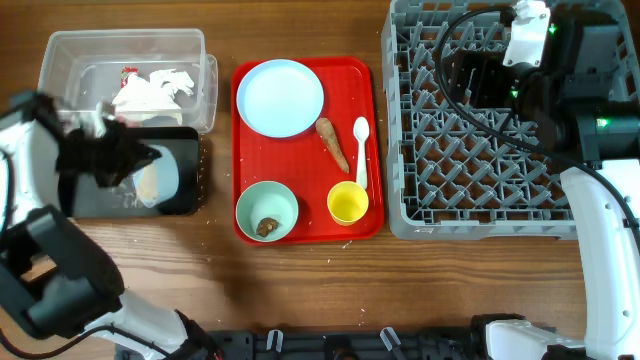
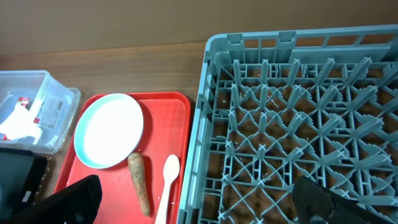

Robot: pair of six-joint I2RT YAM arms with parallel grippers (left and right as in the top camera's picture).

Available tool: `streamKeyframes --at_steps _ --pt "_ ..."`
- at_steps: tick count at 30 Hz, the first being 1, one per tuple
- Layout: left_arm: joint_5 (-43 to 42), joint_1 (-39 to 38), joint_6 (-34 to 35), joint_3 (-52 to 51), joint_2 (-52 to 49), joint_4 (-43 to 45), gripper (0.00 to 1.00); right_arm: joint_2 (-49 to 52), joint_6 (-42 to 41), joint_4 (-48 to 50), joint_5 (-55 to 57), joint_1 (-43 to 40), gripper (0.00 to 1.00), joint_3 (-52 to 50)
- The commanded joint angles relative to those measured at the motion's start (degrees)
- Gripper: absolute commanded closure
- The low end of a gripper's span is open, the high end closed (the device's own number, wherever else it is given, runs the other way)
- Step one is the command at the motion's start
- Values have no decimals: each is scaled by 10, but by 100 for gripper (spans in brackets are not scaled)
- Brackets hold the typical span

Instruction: Sort waste into correct bins and load items into the dishwasher rack

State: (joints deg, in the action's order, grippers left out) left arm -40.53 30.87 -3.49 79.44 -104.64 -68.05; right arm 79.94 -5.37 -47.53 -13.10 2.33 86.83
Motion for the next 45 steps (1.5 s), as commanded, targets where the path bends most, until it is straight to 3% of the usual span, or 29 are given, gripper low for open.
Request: streamKeyframes --at_steps 1,3,8,10,15,17,19,25,26,27,28,32,34,36,41,45 --pt "-127 63 -73 -36 6 24 96 6 -8 2 -10 3 0 8" --pt "-150 90 -73 -37 6 41 96 6 -8 1 -10 3 0 8" --pt "-349 132 -70 -37 6 40 96 6 -8 2 -10 3 0 8" --pt "-389 152 -31 -37 6 40 96 6 -8 2 -10 3 0 8" --pt "-449 209 16 -37 6 51 96 6 -8 2 -10 3 0 8" --pt "-466 223 71 -37 6 38 96 6 -8 3 -10 3 0 8" --pt "-492 223 72 -37 6 43 96 6 -8 3 -10 3 0 8" --pt "-468 223 72 -37 6 46 96 6 -8 3 -10 3 0 8" --pt "-471 220 71 -37 7 12 96 6 -8 3 -10 3 0 8" --pt "-468 216 34 -37 9 2 96 6 -8 4 -10 3 0 8" --pt "-430 215 44 -37 8 18 96 6 -8 4 -10 3 0 8" --pt "-406 186 37 -36 20 10 96 6 -8 4 -10 3 0 8" --pt "-303 121 40 -36 61 12 96 6 -8 4 -10 3 0 8" --pt "-257 61 46 -36 89 29 96 6 -8 4 -10 3 0 8" --pt "19 -217 204 -36 154 171 96 6 -8 3 -10 3 0 8" --pt "269 -426 220 -37 140 209 96 6 -8 0 -10 3 0 8"
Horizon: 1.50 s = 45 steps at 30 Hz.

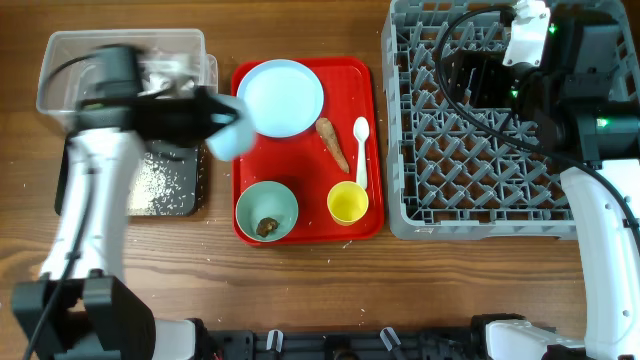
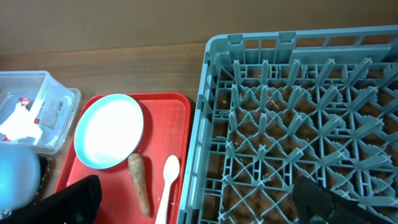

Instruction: Sort waste into correct bins and load items into the dishwasher rack

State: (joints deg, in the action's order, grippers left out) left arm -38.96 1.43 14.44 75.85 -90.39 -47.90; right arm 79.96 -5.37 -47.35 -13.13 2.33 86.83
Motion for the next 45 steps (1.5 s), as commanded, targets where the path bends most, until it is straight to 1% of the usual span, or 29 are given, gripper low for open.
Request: streamKeyframes --at_steps 1,2,5,6,10,12,13,15,16,17,19,22,24,27,29,30,32,36,38,43,45 --pt "320 -175 41 -1 -12 10 96 6 -8 -5 -9 3 0 8" --pt "396 -233 40 -1 -30 18 96 6 -8 -12 -9 3 0 8" --pt "455 -309 40 -1 -73 34 96 6 -8 -24 -9 3 0 8" --pt "464 -329 40 -1 -93 37 96 6 -8 -27 -9 3 0 8" --pt "463 -362 40 -1 -156 35 96 6 -7 -35 -9 3 0 8" --pt "463 -370 40 -1 -165 35 96 6 -7 -37 -9 3 0 8" --pt "463 -374 41 0 -165 36 88 6 -7 -37 -9 3 0 8" --pt "463 -376 41 3 -162 35 62 6 -7 -37 -9 3 0 8" --pt "463 -375 41 7 -157 31 53 6 -7 -37 -9 3 0 8" --pt "463 -373 41 14 -148 23 49 6 -7 -37 -9 3 0 8" --pt "463 -370 46 33 -136 2 46 6 -7 -37 -9 3 0 8" --pt "463 -368 80 82 -109 -82 44 6 -7 -37 -9 3 0 8" --pt "453 -368 111 86 -89 -127 43 6 -6 -37 -9 3 0 8" --pt "421 -369 116 80 -92 -177 45 6 -7 -37 -9 3 0 8" --pt "410 -369 120 56 -92 -193 45 6 -7 -39 -9 3 0 8" --pt "409 -368 133 36 -92 -193 44 6 -7 -42 -9 3 0 8" --pt "408 -369 144 -5 -92 -178 44 6 -7 -47 -9 3 0 8" --pt "389 -369 144 -76 -92 -128 46 10 -7 -54 -9 3 0 8" --pt "383 -369 144 -111 -92 -92 52 13 -7 -59 -9 3 0 8" --pt "379 -369 146 -142 -93 -48 81 20 -8 -61 -9 3 1 8" --pt "379 -369 146 -161 -94 -21 85 20 -8 -61 -9 3 0 8"
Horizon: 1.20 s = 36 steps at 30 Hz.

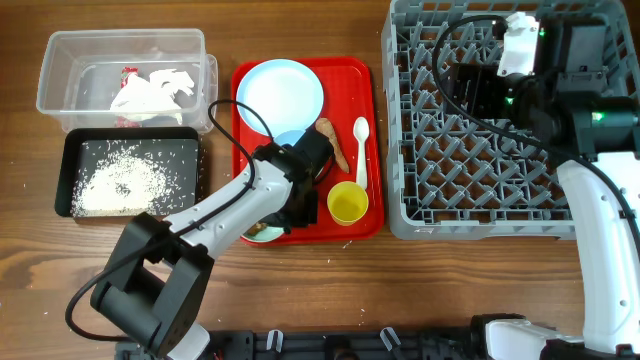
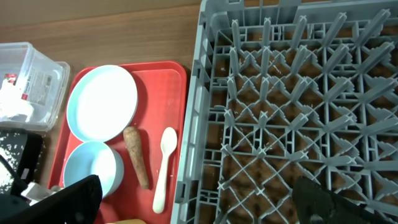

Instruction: Sort waste into correct bins and load items into the dishwasher rack

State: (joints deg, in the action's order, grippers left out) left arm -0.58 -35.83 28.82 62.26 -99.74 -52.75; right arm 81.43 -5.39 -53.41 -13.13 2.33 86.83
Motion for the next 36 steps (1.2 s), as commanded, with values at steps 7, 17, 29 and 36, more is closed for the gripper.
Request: streamKeyframes --at_steps 7,17,29,36 --pt "-37 5 4 -15 12 16 96 5 -7 0 -9 3 0 8" --pt "-42 85 -5 124 129 -71 96 5 -12 0 -10 3 0 8" --pt "-226 438 -128 112 165 -76 96 5 -8 28 -9 3 0 8" --pt "-344 580 -223 102 136 -51 96 5 -7 27 -9 3 0 8"
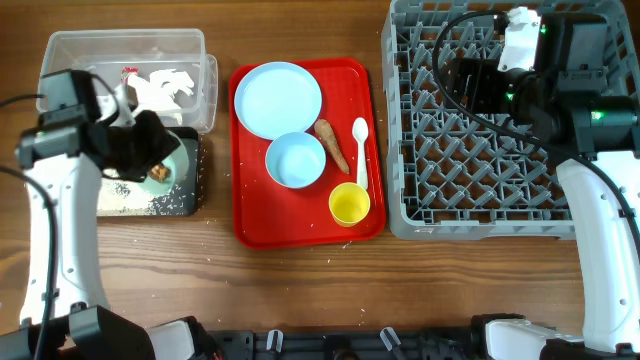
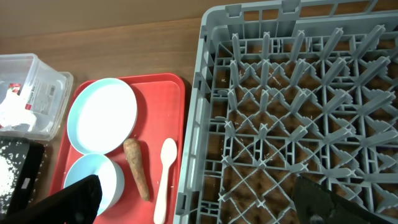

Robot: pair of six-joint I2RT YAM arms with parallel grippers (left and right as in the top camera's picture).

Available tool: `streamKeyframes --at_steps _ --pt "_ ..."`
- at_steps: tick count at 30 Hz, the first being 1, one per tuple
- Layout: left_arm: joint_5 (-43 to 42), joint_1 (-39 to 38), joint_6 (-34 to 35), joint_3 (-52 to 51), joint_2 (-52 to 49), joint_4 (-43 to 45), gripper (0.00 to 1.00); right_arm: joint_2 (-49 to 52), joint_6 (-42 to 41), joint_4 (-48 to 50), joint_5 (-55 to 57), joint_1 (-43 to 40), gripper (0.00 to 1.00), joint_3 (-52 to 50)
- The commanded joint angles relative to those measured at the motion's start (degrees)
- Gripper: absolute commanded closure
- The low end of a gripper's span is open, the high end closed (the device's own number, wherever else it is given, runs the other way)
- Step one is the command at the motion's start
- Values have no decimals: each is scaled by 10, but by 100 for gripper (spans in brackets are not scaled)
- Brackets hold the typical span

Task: Sort waste into correct bins and load items into the dishwasher rack
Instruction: 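Tip the green bowl's brown food onto the black tray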

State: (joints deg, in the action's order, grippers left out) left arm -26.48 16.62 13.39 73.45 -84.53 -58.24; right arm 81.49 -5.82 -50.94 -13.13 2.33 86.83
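My left gripper (image 1: 143, 150) is shut on the rim of a pale green bowl (image 1: 166, 160). It holds the bowl tilted over the black tray (image 1: 185, 200), where white rice lies; a brown scrap shows at the bowl's lower edge. The red tray (image 1: 250, 225) carries a blue plate (image 1: 278, 98), a blue bowl (image 1: 295, 160), a carrot (image 1: 332, 145), a white spoon (image 1: 361, 150) and a yellow cup (image 1: 349, 203). My right gripper (image 2: 196, 190) hangs open above the left part of the grey dishwasher rack (image 2: 292, 106), with nothing between its fingers.
A clear plastic bin (image 1: 60, 50) with paper scraps stands behind the black tray. The rack (image 1: 400, 200) fills the right side of the table. Bare wood runs along the front edge.
My left gripper was down at the green bowl on the red tray. Now it holds that bowl tilted over the black tray at the left. The right arm has barely shifted.
First my left gripper held the blue bowl over the black tray. Then it carried that bowl beside the plate, with rice left in the black tray. Later the blue bowl stood on the red tray and the gripper was at the green bowl, now over the black tray.
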Motion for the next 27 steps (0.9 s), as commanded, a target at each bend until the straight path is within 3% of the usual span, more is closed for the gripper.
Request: streamKeyframes --at_steps 1,7,11,19,27 --pt "-110 73 -85 -13 -26 4 96 5 -3 3 -9 3 0 8" --pt "-388 224 -225 -35 -150 6 96 5 -3 2 -10 3 0 8" --pt "-506 266 -237 -35 -214 10 96 5 -2 2 -10 3 0 8" --pt "-633 279 -235 -35 -227 6 96 5 -3 1 -10 3 0 8" --pt "-639 298 -139 -35 -227 15 96 5 -3 2 -9 3 0 8"
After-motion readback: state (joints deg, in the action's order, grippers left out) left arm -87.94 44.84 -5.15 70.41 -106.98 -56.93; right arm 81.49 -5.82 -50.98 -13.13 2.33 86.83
